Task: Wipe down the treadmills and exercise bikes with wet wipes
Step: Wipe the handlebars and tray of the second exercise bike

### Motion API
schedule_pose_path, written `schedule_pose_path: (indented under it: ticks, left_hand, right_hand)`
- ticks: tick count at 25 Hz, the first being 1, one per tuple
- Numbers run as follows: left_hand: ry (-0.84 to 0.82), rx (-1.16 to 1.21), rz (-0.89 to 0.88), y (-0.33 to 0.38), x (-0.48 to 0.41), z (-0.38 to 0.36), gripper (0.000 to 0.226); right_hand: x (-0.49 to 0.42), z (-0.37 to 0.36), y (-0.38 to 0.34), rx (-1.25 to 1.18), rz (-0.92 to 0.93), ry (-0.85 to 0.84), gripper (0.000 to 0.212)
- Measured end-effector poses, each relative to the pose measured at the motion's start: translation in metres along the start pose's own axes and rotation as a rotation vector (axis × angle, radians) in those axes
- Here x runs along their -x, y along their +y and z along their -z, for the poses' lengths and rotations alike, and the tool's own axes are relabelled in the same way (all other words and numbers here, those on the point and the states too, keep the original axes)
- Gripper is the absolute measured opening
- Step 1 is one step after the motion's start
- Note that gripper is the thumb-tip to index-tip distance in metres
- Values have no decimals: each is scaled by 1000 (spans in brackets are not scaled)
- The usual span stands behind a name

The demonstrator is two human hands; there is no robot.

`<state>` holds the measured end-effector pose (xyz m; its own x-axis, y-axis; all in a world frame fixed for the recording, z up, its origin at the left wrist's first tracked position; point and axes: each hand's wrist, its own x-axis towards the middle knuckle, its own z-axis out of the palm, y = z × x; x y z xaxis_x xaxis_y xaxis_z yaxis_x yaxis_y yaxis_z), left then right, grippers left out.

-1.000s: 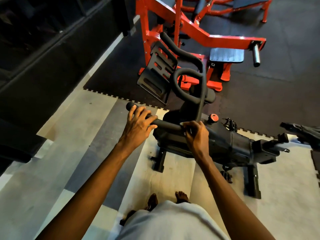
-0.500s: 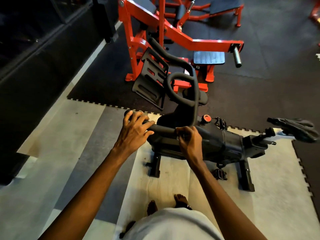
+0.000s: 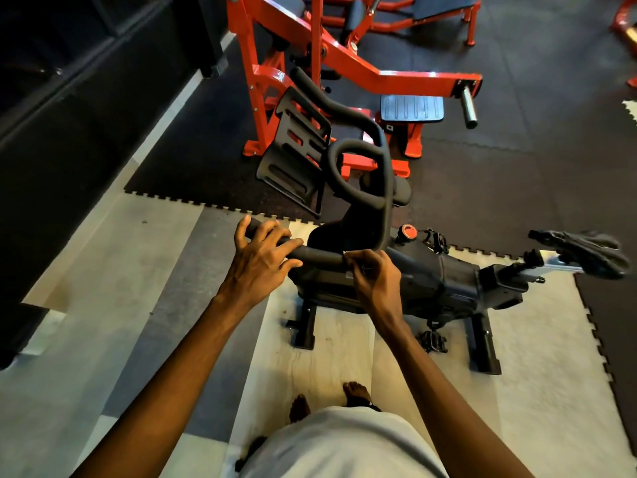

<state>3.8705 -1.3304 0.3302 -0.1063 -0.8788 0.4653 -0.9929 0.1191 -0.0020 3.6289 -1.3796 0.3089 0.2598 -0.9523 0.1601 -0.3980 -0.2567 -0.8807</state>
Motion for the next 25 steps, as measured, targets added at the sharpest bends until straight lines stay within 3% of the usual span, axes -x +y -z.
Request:
schedule_pose_path:
  ticks: [5,9,12,17,22,25]
  left_hand:
    - [18,68,11,-11,3,1,59]
    - [-20,168,178,-30,9,7,78]
    - [-72,235,172,-38,12,11,76]
    - [-53,321,166,-37,10,11,66]
    - [-42,387,216,-27,11,11,64]
    - [-46,413,246,-25,12,11,62]
  right_hand:
    - [-4,15,8,11,-81,82,18]
    - [1,-15,-11,20,-14,-32,21]
    - [-1,-18,-14,58,3,-81,22]
    - [-5,5,-4,89,-58,25,22]
    - [-9,-30,-32,124,6,-92,27]
    - [-9,-12,-23,160,18,-111,26]
